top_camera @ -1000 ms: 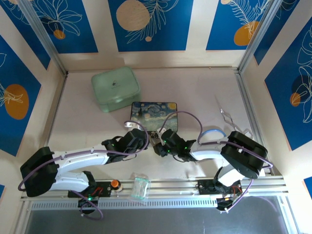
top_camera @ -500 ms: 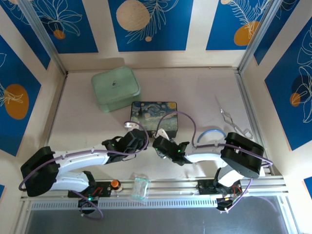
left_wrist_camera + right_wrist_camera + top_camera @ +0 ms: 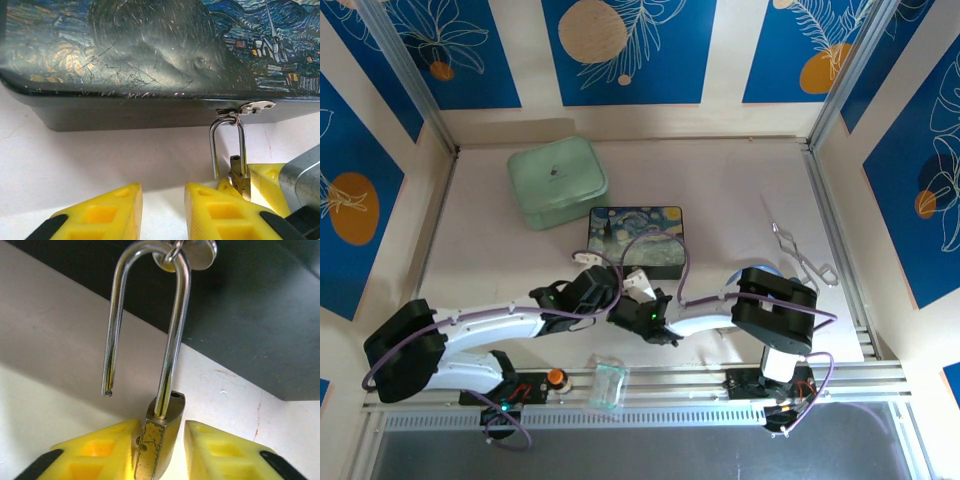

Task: Unlock a padlock with a key

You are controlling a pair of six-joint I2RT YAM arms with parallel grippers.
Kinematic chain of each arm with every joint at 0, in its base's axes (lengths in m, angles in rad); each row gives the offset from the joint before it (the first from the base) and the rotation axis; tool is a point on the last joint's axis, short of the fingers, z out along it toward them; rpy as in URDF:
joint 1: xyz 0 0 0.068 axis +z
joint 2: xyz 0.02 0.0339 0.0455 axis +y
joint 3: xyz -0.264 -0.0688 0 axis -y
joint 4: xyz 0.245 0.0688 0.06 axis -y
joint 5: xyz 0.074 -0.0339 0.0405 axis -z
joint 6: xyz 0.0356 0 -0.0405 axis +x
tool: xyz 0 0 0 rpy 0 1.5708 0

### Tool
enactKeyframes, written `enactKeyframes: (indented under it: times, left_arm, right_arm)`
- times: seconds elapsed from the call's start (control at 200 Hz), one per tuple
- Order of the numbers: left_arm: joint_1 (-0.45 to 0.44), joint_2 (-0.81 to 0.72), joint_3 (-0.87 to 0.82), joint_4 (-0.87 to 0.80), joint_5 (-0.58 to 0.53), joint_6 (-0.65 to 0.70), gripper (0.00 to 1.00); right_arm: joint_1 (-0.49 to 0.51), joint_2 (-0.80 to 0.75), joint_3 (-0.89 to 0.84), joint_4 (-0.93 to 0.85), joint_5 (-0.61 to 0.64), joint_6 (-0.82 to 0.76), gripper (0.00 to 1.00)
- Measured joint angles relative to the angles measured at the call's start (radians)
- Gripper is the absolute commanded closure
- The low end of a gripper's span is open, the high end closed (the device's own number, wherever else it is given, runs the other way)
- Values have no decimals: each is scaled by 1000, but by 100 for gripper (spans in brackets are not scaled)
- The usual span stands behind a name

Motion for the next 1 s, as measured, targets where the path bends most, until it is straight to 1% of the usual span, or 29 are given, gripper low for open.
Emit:
enactKeyframes:
  times: [0.06,0.085,0.19,0.21,0.265,0.315,0.335,0.36,0.405,0.435,0.445,0.455,0.465,0.475,0.495,0.52,0.545,0.605,0.66,0.755,0.8,0.835,0.865,0.901,0.926,1.001]
  left_arm:
    - [0,-6,-2,0,0,0,70]
    - [0,-12,-4,0,0,-2,69]
    - [2,-41,-13,0,0,-4,65]
    - [2,-46,-15,0,-1,-4,65]
    - [5,-60,-21,0,-1,-4,63]
    - [6,-67,-25,0,-1,-5,63]
    - [6,-69,-26,0,0,-6,62]
    - [7,-72,-27,0,0,-7,61]
    - [8,-76,-28,0,0,-7,56]
    - [8,-79,-28,-1,0,-5,49]
    - [8,-80,-28,-1,0,-10,47]
    - [8,-81,-28,-1,0,-11,44]
    - [9,-83,-28,-2,0,-1,41]
    - [9,-85,-28,-1,0,-6,38]
    - [10,-88,-28,-2,1,5,33]
    - [11,-93,-28,-3,1,0,26]
    - [13,-97,-28,-3,0,2,22]
    - [18,-105,-27,-9,1,23,16]
    - [22,-107,-22,-14,0,36,11]
    - [27,-110,-11,-30,0,58,11]
    - [29,-112,-5,-34,0,62,12]
    - [31,-112,-1,-34,0,66,12]
    - [31,-112,2,-34,0,70,13]
    - [32,-113,4,-34,0,73,14]
    - [32,-114,4,-34,0,75,14]
    - [32,-118,4,-33,0,78,15]
  right_arm:
    - [-10,-21,-18,13,-15,-4,50]
    - [-16,-32,-27,19,-23,-12,46]
    - [-45,-91,-80,68,-90,-24,44]
    - [-51,-103,-93,82,-113,-25,43]
    - [-69,-143,-126,115,-180,-28,39]
    - [-95,-189,-167,151,-270,-37,37]
    - [-109,-208,-185,167,-305,-35,33]
    - [-125,-235,-208,183,-354,-35,31]
    - [-164,-283,-249,219,-441,-36,27]
    - [-198,-319,-275,240,-502,-33,25]
    - [-210,-329,-283,247,-525,-36,21]
    - [-217,-336,-288,251,-539,-36,12]
    - [-230,-349,-294,259,-557,-29,6]
    - [-243,-359,-301,266,-579,-30,4]
    - [-263,-378,-310,277,-612,-25,3]
    - [-292,-399,-319,288,-655,-24,3]
    - [-326,-421,-324,300,-702,-23,3]
    - [-389,-448,-323,325,-793,-19,5]
    - [-434,-451,-311,338,-859,-26,11]
    - [-480,-425,-286,354,-944,-40,27]
    - [-491,-404,-277,365,-973,-55,31]
    - [-496,-388,-271,373,-986,-59,38]
    - [-499,-375,-266,380,-993,-60,41]
    - [-500,-360,-265,389,-995,-62,42]
    - [-500,-352,-265,394,-994,-60,45]
    - [-493,-335,-265,400,-972,-62,46]
